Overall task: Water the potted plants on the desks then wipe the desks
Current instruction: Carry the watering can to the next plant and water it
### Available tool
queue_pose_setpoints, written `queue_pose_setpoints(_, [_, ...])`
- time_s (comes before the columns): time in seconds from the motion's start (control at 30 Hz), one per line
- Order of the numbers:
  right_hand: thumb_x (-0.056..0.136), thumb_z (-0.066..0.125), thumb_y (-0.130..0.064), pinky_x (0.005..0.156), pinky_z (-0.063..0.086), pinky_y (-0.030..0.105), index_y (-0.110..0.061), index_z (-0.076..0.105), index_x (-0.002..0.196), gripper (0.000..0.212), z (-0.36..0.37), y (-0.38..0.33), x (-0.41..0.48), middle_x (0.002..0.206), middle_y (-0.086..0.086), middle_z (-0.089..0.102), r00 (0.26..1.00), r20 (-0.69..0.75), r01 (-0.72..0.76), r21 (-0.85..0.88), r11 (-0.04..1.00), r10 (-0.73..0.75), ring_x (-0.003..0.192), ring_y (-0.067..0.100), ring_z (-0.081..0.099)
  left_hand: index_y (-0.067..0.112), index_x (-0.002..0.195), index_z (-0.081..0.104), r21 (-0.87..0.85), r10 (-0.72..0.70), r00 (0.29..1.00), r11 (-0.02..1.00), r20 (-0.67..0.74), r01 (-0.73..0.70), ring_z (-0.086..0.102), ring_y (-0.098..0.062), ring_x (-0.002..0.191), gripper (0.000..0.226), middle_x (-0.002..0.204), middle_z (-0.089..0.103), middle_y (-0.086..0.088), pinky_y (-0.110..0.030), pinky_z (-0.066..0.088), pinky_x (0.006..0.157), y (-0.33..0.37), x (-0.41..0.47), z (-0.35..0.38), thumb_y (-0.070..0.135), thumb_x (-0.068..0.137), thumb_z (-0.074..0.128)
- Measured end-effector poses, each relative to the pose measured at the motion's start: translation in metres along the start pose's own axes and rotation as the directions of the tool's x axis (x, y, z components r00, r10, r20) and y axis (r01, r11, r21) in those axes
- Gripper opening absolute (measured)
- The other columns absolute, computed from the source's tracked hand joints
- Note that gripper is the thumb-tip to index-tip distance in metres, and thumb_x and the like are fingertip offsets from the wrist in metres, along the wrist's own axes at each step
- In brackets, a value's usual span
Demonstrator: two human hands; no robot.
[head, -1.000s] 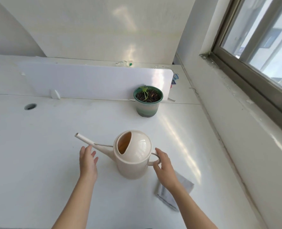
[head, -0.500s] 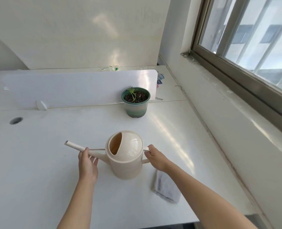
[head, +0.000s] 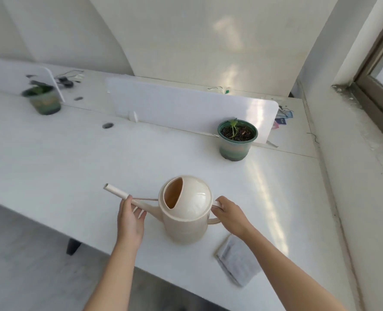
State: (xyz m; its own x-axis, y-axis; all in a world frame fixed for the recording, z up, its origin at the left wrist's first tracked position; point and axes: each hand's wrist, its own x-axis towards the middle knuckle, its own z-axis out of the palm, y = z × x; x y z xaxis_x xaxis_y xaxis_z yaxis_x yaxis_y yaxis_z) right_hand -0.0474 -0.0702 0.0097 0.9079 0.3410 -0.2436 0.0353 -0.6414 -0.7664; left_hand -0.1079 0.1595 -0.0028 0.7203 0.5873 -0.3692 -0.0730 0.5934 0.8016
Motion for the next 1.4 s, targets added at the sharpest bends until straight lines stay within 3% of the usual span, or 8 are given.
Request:
queue_pose_setpoints(0.1, [0.09,0.047,-0.023,0.066,0.033,0.031,-0.017,0.047,0.081,0.011,-0.005,-0.011,-0.013,0.069,-0.007,0.046,0.993,0.068,0.091,0.068,0.994,-0.096,0.08,0.023,0.057,0.011,0.111,0.046,-0.006,0.081,0.994,0.997,-0.068,-0.082,0.055,-0.019,0.095,0.024,0.096,0.055,-0.002,-0.034,0.041,0.091,0.012,-0.033,-0.017,0.027,0.098,0.035])
queue_pose_setpoints(0.23, [0.09,0.048,-0.013,0.061,0.033,0.023,-0.011,0.05,0.081,0.009,-0.005,-0.033,-0.034,0.07,-0.005,0.045,0.953,0.166,0.23,0.142,0.963,-0.252,0.066,0.012,0.043,0.01,0.106,0.049,-0.027,0.176,0.974,0.983,-0.144,-0.182,0.057,-0.018,0.09,0.024,0.092,0.059,-0.003,-0.029,0.046,0.081,0.029,-0.085,-0.041,0.028,0.098,0.034])
queue_pose_setpoints(0.3, [0.09,0.048,-0.011,0.071,0.044,0.021,-0.016,0.055,0.09,0.009,-0.001,-0.044,-0.045,0.082,-0.006,0.053,0.917,0.257,0.255,0.209,0.944,-0.304,0.078,0.01,0.054,0.013,0.101,0.053,-0.026,0.227,0.951,0.971,-0.211,-0.238,0.06,-0.016,0.088,0.024,0.092,0.063,-0.003,-0.029,0.046,0.081,0.036,-0.115,-0.056,0.026,0.098,0.033])
queue_pose_setpoints(0.4, [0.09,0.047,-0.009,0.087,0.049,0.031,-0.028,0.058,0.093,0.021,0.013,-0.062,-0.061,0.091,-0.009,0.059,0.855,0.38,0.246,0.304,0.92,-0.354,0.096,0.016,0.061,0.014,0.095,0.054,-0.017,0.271,0.912,0.957,-0.307,-0.29,0.061,-0.017,0.087,0.024,0.089,0.064,-0.004,-0.028,0.046,0.078,0.044,-0.152,-0.086,0.025,0.098,0.033])
queue_pose_setpoints(0.53, [0.09,0.049,-0.009,0.068,0.044,0.005,-0.03,0.058,0.088,0.023,0.04,-0.091,-0.083,0.086,-0.012,0.061,0.778,0.481,0.272,0.322,0.907,-0.404,0.077,-0.006,0.057,0.016,0.088,0.052,-0.013,0.305,0.854,0.94,-0.421,-0.342,0.058,-0.017,0.087,0.022,0.09,0.057,-0.005,-0.028,0.045,0.078,0.053,-0.185,-0.13,0.023,0.098,0.033])
queue_pose_setpoints(0.77, [0.088,0.051,-0.006,0.066,0.045,0.006,-0.028,0.059,0.092,0.024,0.107,-0.142,-0.123,0.092,-0.007,0.064,0.689,0.557,0.332,0.326,0.885,-0.463,0.082,0.006,0.058,0.015,0.091,0.05,-0.047,0.339,0.791,0.907,-0.51,-0.418,0.058,-0.019,0.088,0.017,0.092,0.057,-0.007,-0.021,0.056,0.071,0.08,-0.216,-0.211,0.022,0.097,0.035])
queue_pose_setpoints(0.97, [0.088,0.052,-0.005,0.067,0.042,0.003,-0.025,0.061,0.093,0.022,0.176,-0.188,-0.157,0.095,-0.008,0.065,0.684,0.536,0.365,0.337,0.868,-0.495,0.074,-0.013,0.057,0.017,0.086,0.051,-0.02,0.397,0.781,0.886,-0.483,-0.463,0.055,-0.018,0.085,0.021,0.088,0.054,-0.006,-0.029,0.046,0.081,0.136,-0.23,-0.282,0.018,0.098,0.033])
queue_pose_setpoints(1.4, [0.087,0.053,-0.005,0.065,0.042,0.003,-0.022,0.062,0.085,0.019,0.269,-0.258,-0.166,0.089,-0.006,0.064,0.746,0.45,0.354,0.356,0.865,-0.491,0.071,-0.011,0.057,0.017,0.084,0.05,-0.012,0.424,0.829,0.888,-0.365,-0.459,0.055,-0.014,0.087,0.022,0.089,0.053,-0.003,-0.03,0.045,0.088,0.216,-0.212,-0.363,0.014,0.098,0.034])
